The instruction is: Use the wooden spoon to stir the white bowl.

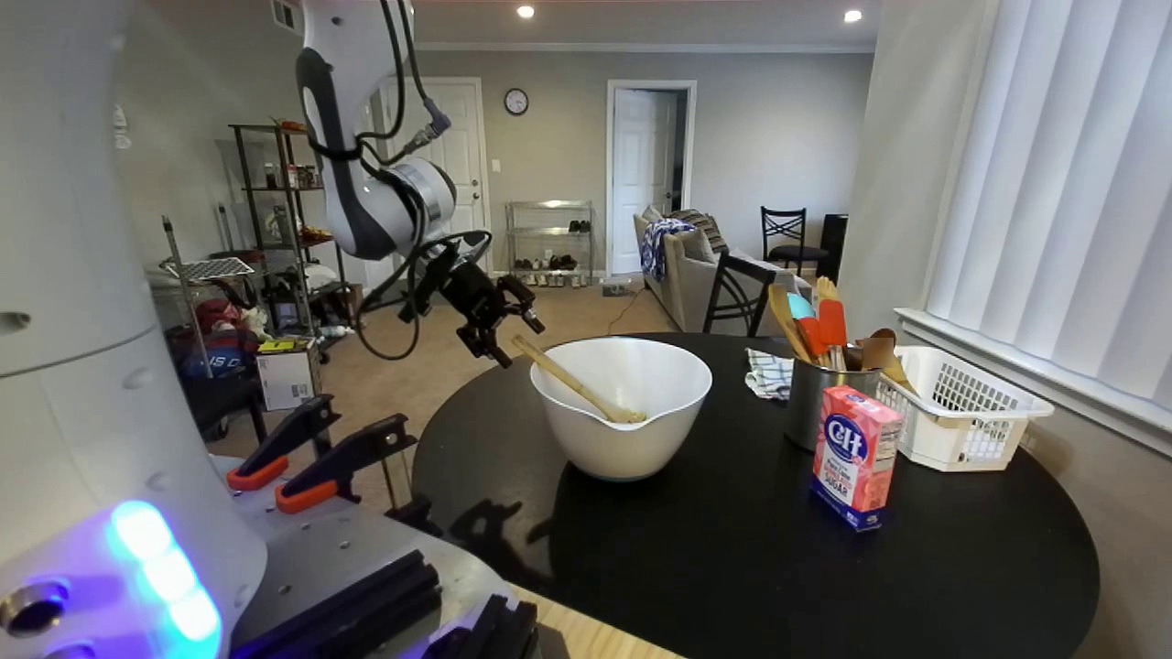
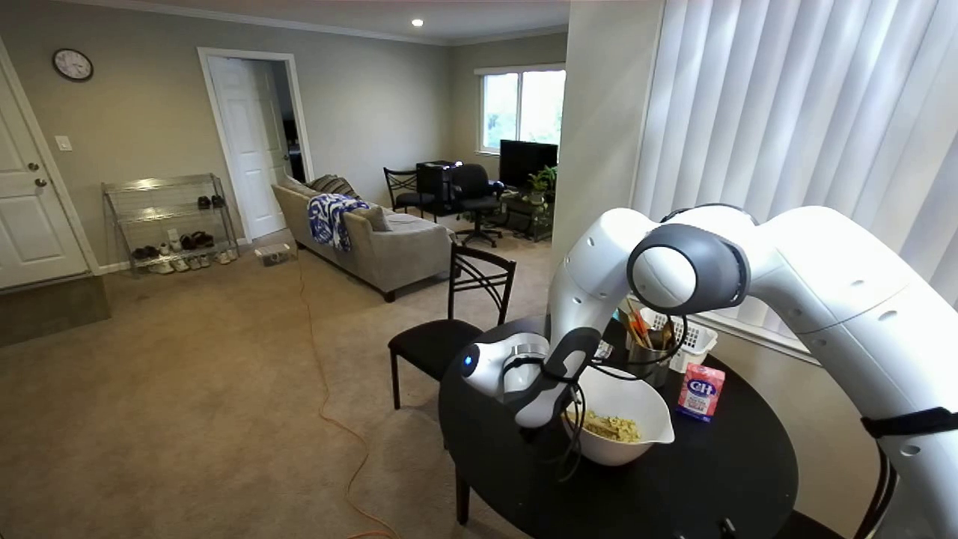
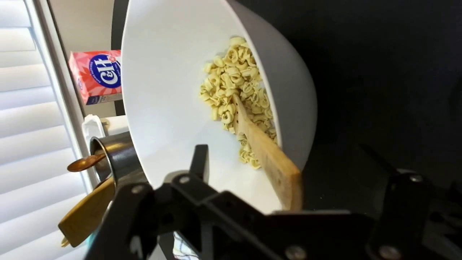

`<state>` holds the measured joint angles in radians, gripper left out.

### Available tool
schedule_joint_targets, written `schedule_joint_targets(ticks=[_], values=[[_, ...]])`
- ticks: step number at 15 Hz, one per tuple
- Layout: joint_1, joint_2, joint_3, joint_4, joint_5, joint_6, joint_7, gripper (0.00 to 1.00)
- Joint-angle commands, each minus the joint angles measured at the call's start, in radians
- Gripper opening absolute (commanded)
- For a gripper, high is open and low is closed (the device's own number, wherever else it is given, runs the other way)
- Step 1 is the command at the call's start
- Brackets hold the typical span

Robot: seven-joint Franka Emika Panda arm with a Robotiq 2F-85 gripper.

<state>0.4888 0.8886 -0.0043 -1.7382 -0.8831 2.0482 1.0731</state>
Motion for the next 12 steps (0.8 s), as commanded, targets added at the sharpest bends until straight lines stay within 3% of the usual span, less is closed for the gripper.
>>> schedule_joint_targets(ticks=[1, 2, 4, 12], values=[[-0.006, -0.038, 0.0, -0.047, -0.038, -0.009, 0.063, 1.0], [-0.003, -0.038, -0.001, -0.046, -0.052, -0.007, 0.06, 0.75], [-0.008, -0.039, 0.007, -0.045, -0.081, 0.006, 0.049, 0.68], [-0.02, -0.041, 0.035, -0.045, -0.143, 0.001, 0.048, 0.15]])
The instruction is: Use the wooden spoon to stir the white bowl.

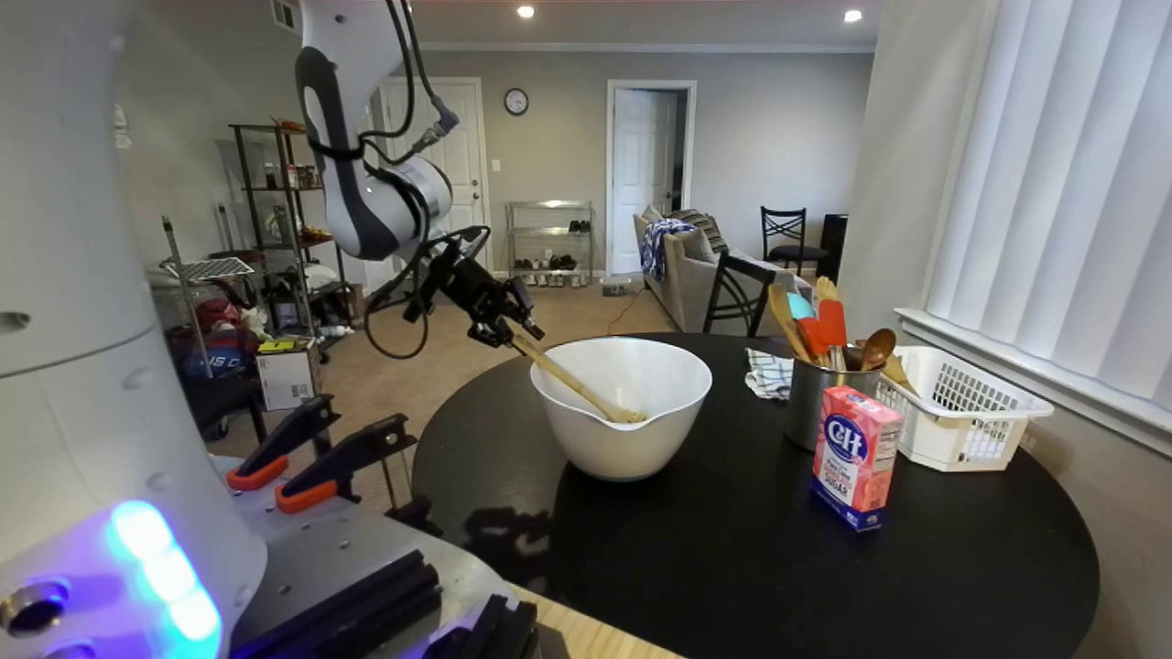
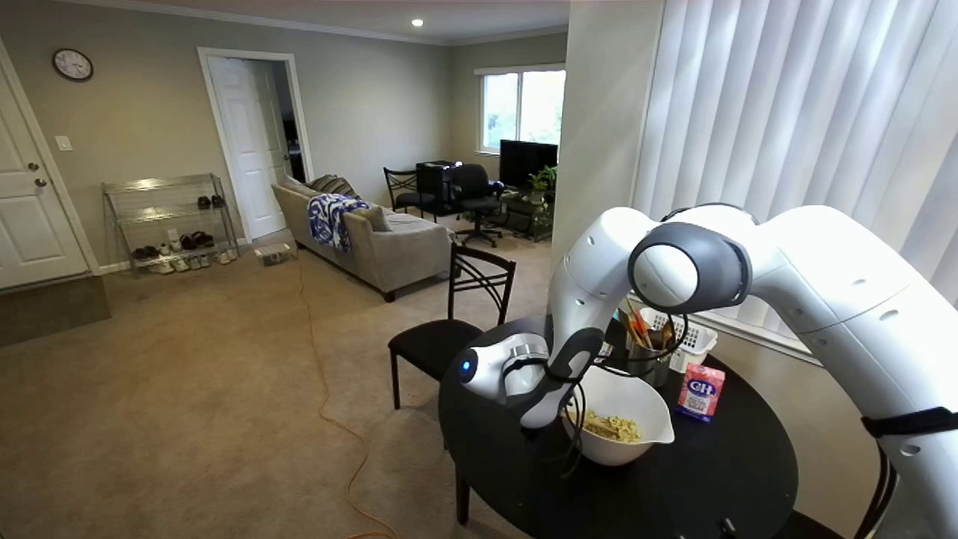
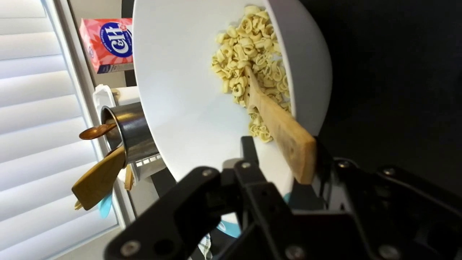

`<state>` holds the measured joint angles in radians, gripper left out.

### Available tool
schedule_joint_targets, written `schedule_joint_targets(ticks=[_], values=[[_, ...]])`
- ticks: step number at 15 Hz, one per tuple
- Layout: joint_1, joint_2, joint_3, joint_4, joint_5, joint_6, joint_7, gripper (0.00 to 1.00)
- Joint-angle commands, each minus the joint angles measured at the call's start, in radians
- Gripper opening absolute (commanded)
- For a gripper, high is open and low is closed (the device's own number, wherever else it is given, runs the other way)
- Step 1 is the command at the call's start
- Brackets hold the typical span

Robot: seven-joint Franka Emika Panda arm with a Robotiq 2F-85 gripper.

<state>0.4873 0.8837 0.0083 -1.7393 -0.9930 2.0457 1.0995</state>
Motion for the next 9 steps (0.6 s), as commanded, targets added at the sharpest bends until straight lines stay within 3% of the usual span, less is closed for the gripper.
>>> schedule_joint_targets(ticks=[1, 4, 9], values=[[-0.022, -0.035, 0.026, -0.047, -0.031, 0.009, 0.025, 0.08], [-0.034, -0.04, 0.03, -0.068, -0.024, 0.026, 0.043, 0.03], [-0.045, -0.06, 0.032, -0.103, -0.028, 0.047, 0.087, 0.06]])
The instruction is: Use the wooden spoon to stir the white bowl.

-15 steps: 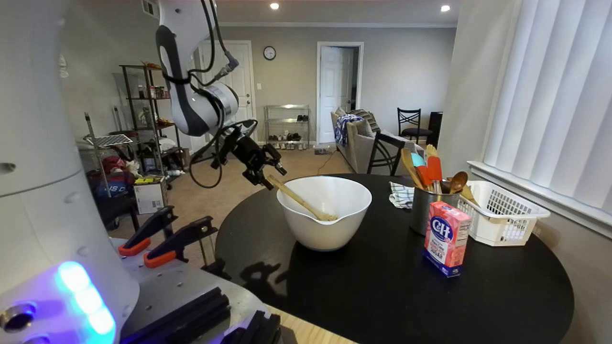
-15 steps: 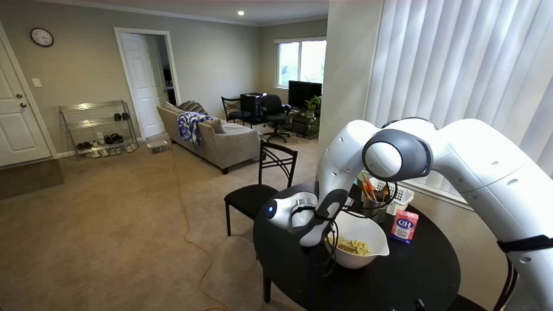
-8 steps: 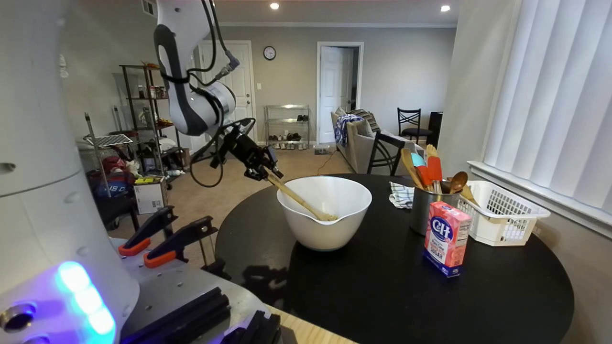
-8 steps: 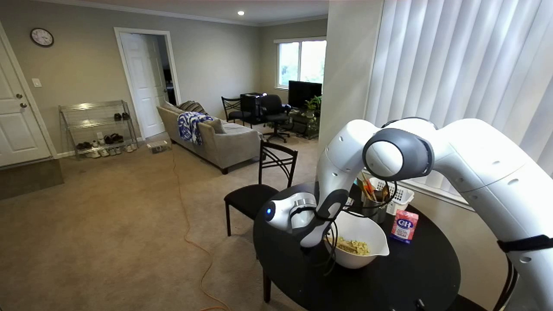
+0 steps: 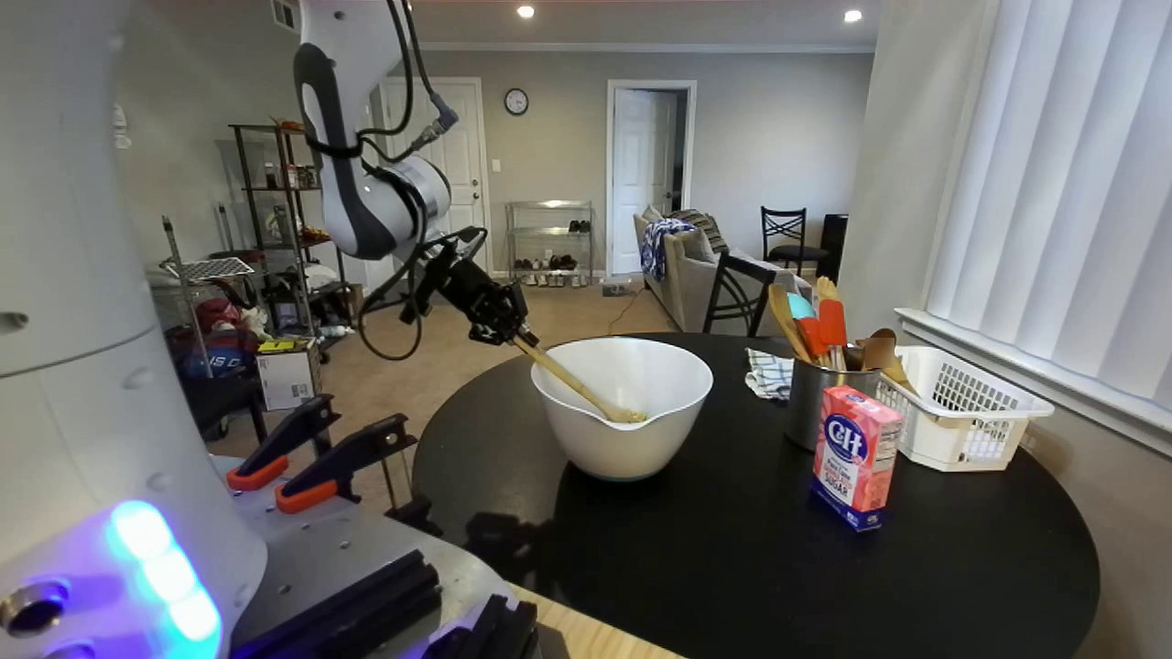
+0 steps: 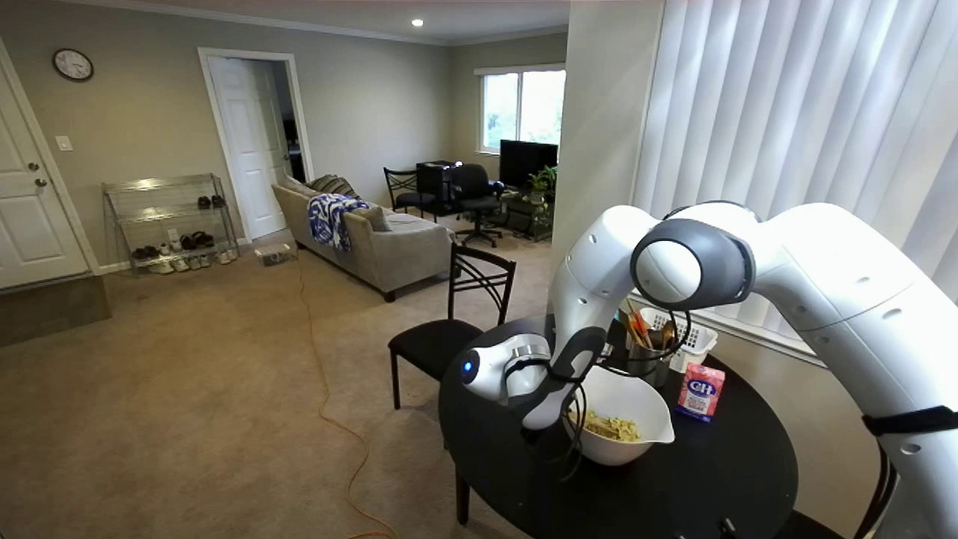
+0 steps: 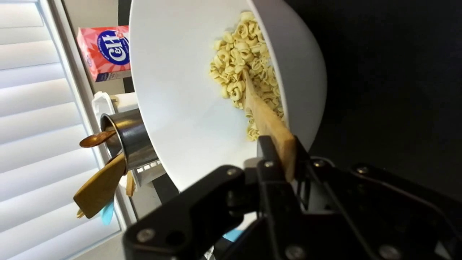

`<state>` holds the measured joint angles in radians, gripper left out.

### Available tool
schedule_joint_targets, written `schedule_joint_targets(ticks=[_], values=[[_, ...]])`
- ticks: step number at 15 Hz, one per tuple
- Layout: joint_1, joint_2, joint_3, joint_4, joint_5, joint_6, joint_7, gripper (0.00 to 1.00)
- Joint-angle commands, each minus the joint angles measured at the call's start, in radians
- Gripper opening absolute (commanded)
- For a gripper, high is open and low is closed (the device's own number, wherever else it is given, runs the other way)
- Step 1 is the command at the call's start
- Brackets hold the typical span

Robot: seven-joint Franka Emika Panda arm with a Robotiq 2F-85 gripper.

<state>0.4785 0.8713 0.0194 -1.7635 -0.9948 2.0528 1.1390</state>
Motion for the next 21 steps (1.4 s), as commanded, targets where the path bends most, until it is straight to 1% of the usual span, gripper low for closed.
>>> schedule_joint_targets(ticks=[1, 2, 5, 11, 12, 13, 21], values=[[-0.04, -0.051, 0.024, -0.081, -0.024, 0.043, 0.053, 0.29], [-0.043, -0.053, 0.026, -0.085, -0.024, 0.045, 0.056, 0.37], [-0.052, -0.051, 0.027, -0.094, -0.027, 0.061, 0.056, 0.55], [-0.057, -0.051, 0.028, -0.094, -0.036, 0.079, 0.044, 0.94], [-0.056, -0.052, 0.028, -0.094, -0.039, 0.08, 0.04, 0.98], [-0.056, -0.053, 0.028, -0.095, -0.041, 0.083, 0.038, 1.0], [-0.066, -0.073, 0.036, -0.128, -0.107, 0.103, 0.014, 1.0]])
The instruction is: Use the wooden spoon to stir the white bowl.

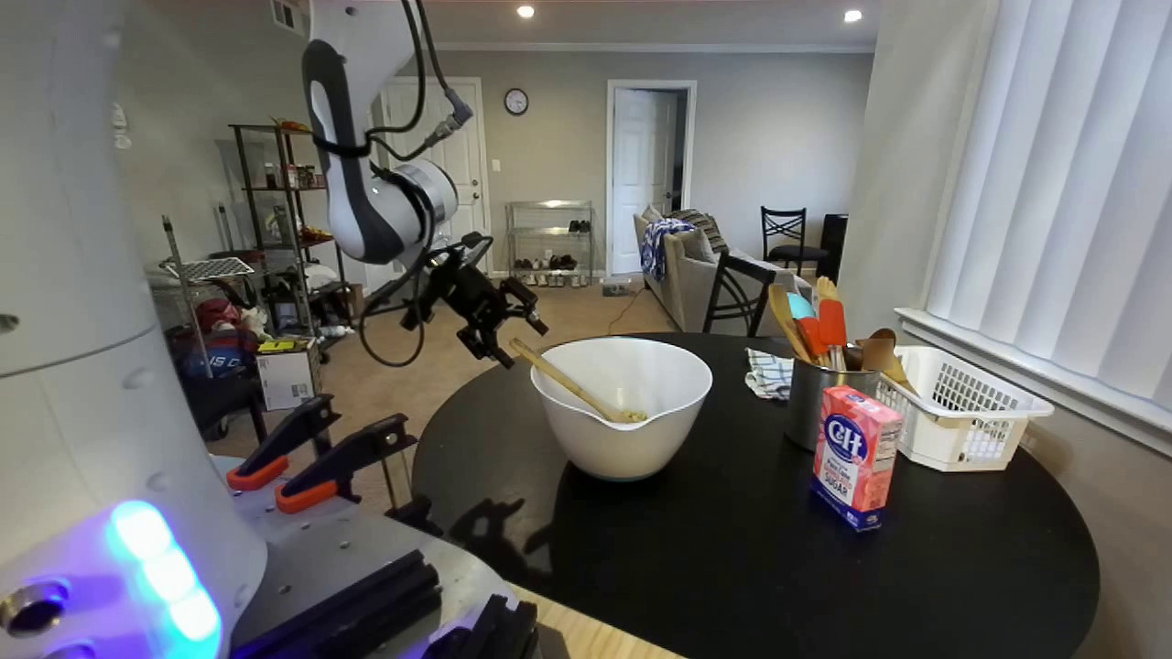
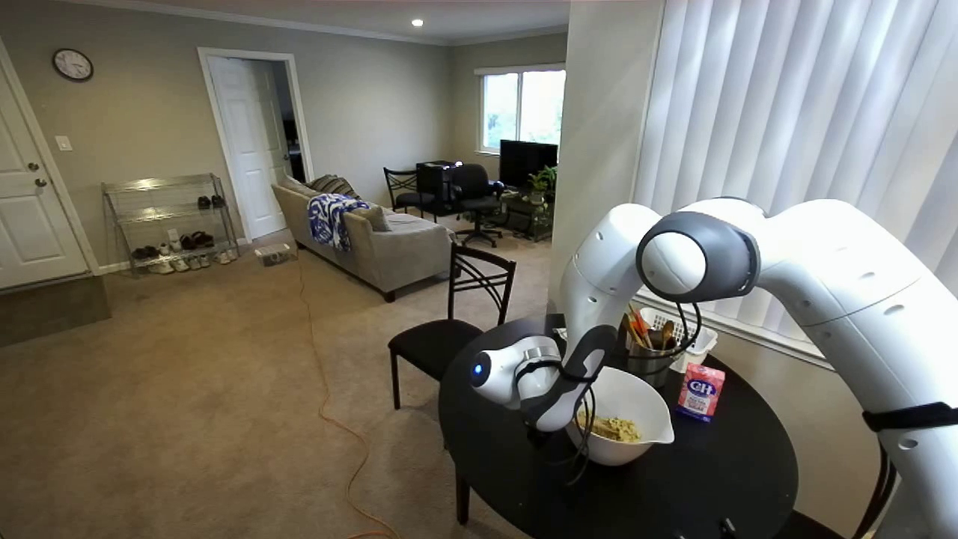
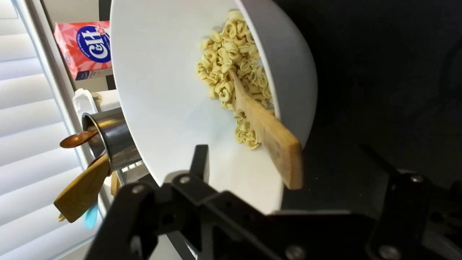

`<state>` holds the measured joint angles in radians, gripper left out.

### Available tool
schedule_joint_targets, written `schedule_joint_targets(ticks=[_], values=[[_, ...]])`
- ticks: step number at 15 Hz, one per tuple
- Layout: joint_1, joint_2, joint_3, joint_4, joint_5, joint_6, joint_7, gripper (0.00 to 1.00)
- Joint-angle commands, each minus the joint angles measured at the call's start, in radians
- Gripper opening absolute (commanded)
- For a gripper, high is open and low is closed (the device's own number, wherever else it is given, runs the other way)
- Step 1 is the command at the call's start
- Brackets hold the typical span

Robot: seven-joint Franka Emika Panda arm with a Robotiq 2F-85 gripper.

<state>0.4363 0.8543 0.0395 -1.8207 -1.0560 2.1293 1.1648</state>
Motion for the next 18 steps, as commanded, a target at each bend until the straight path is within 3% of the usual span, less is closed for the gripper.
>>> schedule_joint_targets(ticks=[1, 6, 8, 18], values=[[-0.026, -0.06, 0.018, -0.079, -0.057, 0.026, -0.012, 1.0], [-0.039, -0.08, 0.03, -0.113, -0.09, 0.021, -0.013, 1.0], [-0.044, -0.083, 0.036, -0.121, -0.096, 0.022, -0.014, 0.73], [-0.071, -0.091, 0.061, -0.137, -0.13, 0.034, -0.015, 0.07]])
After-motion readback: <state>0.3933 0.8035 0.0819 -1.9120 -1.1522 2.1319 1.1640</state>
